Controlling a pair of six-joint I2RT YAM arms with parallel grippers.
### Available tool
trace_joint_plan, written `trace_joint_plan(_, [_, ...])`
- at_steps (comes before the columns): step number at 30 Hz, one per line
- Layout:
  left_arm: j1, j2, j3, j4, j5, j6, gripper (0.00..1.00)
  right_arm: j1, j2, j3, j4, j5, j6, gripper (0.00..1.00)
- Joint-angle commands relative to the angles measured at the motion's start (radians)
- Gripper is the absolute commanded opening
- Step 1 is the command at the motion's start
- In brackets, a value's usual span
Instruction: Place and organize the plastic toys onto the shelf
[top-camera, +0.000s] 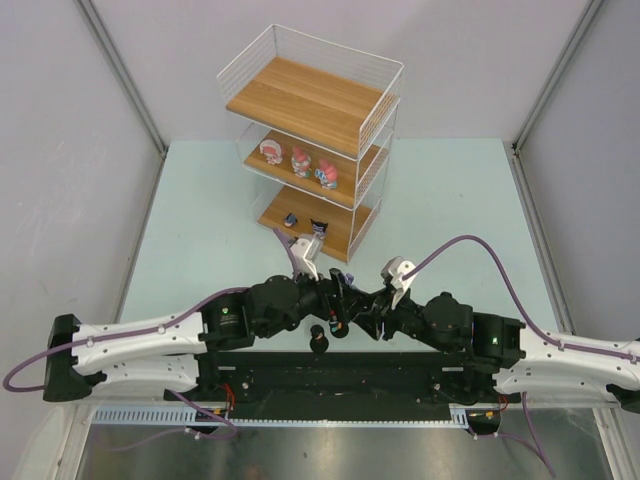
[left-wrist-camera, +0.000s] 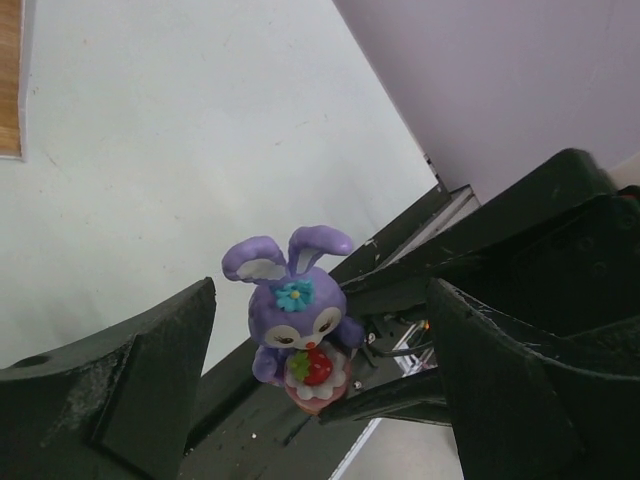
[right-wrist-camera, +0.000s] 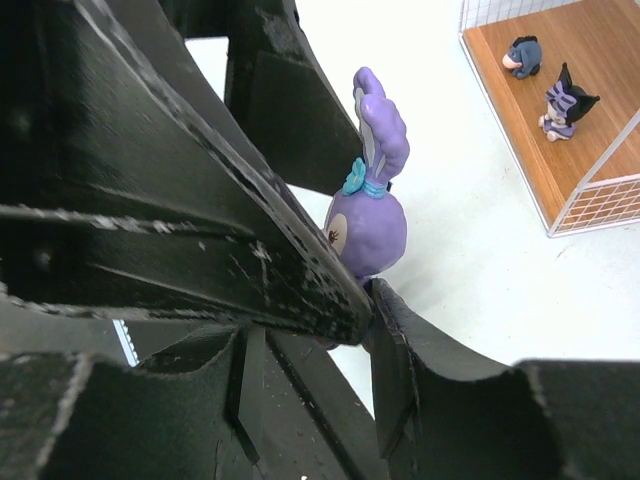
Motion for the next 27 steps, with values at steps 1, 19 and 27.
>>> trace_joint_plan(1, [-0.005, 0.033, 0.047, -0.026, 0.022, -0.019, 0.89, 0.002, -0.019, 0.040, 0.048, 0.023, -0.020, 0.00])
trace_joint_plan(19, [-0.004, 0.028, 0.044, -0.032, 0.028, -0.016, 0.40, 0.001, -0.024, 0.040, 0.041, 0.035, -0.026, 0.00])
trace_joint_plan(27, [-0.005, 0.024, 0.038, -0.037, 0.014, -0.019, 0.00, 0.002, -0.031, 0.040, 0.036, 0.044, -0.017, 0.21])
